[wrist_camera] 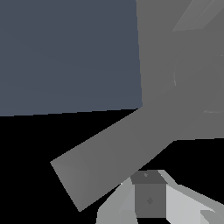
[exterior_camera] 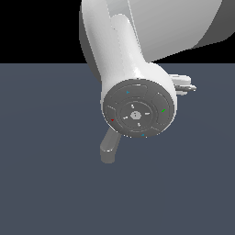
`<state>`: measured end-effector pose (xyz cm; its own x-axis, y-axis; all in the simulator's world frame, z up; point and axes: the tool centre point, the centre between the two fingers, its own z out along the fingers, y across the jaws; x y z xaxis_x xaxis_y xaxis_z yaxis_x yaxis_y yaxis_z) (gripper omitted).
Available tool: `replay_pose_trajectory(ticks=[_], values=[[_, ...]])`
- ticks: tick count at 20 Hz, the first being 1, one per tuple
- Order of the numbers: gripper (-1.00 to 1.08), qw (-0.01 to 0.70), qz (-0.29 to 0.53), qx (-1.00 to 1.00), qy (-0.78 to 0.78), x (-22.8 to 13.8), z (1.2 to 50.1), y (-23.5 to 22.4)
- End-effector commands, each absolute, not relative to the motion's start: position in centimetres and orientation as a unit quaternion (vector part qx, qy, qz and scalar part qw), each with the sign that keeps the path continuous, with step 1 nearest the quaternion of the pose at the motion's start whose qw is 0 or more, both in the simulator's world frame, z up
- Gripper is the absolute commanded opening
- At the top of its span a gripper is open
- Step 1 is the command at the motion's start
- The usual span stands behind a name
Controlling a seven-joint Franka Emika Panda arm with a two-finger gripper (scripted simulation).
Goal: Turn on the faucet by rotating a designated handle.
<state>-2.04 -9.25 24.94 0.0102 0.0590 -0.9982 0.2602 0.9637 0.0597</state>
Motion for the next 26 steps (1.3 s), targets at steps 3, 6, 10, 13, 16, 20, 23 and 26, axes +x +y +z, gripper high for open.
replay_pose_trajectory(ticks=[3, 6, 10, 13, 16, 20, 23, 26], values=[[-1.00, 0.701, -0.072, 0.086, 0.704, -1.6, 24.8, -10.5], [-1.00, 0.702, -0.072, 0.084, 0.703, -1.6, 24.4, -11.1], [-1.00, 0.703, -0.073, 0.082, 0.703, -1.6, 23.8, -11.9], [-1.00, 0.703, -0.073, 0.081, 0.703, -1.6, 23.5, -12.3], [-1.00, 0.712, -0.076, 0.102, 0.690, -1.8, 23.5, -12.6], [-1.00, 0.711, -0.076, 0.099, 0.692, -1.8, 22.5, -12.8], [-1.00, 0.710, -0.076, 0.097, 0.694, -1.9, 21.8, -13.0], [-1.00, 0.709, -0.075, 0.094, 0.695, -1.9, 21.0, -13.2]])
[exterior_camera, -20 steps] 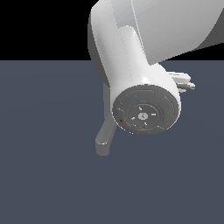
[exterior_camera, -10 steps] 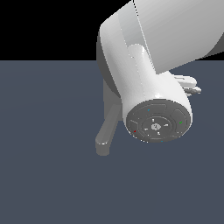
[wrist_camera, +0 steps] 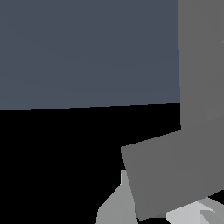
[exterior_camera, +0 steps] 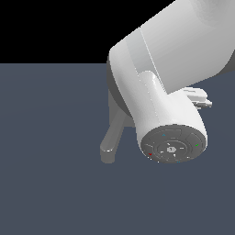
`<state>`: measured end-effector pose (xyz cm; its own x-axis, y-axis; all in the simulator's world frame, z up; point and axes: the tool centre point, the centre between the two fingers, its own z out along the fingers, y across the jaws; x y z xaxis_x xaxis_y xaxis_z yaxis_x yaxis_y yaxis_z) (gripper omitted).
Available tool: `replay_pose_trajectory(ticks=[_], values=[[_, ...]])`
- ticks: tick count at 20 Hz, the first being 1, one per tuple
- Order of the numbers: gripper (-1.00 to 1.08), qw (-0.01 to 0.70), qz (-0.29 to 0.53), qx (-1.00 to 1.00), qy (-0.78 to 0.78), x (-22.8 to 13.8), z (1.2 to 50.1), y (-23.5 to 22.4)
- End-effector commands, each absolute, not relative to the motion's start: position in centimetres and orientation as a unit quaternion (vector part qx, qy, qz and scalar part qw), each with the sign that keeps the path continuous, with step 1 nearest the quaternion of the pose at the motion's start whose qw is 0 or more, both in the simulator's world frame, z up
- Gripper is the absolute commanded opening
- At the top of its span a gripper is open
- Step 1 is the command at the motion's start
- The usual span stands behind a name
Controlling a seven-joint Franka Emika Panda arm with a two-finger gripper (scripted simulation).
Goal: Turn on the faucet by rotating a designated handle.
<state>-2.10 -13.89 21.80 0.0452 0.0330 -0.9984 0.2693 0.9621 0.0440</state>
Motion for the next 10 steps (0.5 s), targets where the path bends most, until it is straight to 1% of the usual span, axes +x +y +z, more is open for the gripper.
replay_pose_trajectory(ticks=[1, 10], values=[[-1.00, 0.708, -0.075, 0.093, 0.696, -1.9, 20.7, -13.2], [-1.00, 0.705, -0.074, 0.086, 0.700, -2.0, 18.3, -13.8]])
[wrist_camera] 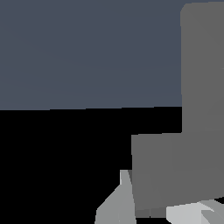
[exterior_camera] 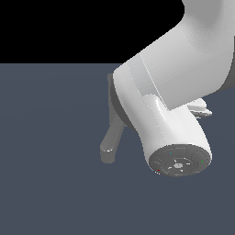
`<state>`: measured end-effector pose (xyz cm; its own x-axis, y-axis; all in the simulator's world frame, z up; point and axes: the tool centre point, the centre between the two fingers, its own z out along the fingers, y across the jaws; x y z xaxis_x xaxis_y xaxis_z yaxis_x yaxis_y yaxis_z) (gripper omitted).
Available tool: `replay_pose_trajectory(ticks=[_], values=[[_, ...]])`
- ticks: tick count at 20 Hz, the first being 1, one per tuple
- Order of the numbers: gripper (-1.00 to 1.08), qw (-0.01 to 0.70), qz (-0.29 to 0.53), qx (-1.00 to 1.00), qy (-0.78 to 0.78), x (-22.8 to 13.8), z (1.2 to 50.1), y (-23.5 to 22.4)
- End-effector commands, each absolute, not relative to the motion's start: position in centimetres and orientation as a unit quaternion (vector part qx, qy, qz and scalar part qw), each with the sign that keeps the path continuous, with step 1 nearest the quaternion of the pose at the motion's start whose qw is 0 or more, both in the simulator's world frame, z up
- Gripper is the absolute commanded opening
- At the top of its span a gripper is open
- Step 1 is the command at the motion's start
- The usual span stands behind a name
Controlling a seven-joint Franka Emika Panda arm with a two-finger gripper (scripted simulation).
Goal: Turn on the faucet by rotating a designated handle.
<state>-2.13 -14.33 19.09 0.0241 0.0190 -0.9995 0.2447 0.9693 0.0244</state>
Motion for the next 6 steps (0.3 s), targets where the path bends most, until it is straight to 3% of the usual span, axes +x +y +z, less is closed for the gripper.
replay_pose_trajectory(ticks=[1, 6], values=[[-1.00, 0.705, -0.074, 0.085, 0.700, -2.0, 18.0, -13.9], [-1.00, 0.704, -0.073, 0.081, 0.702, -2.0, 16.9, -14.2]])
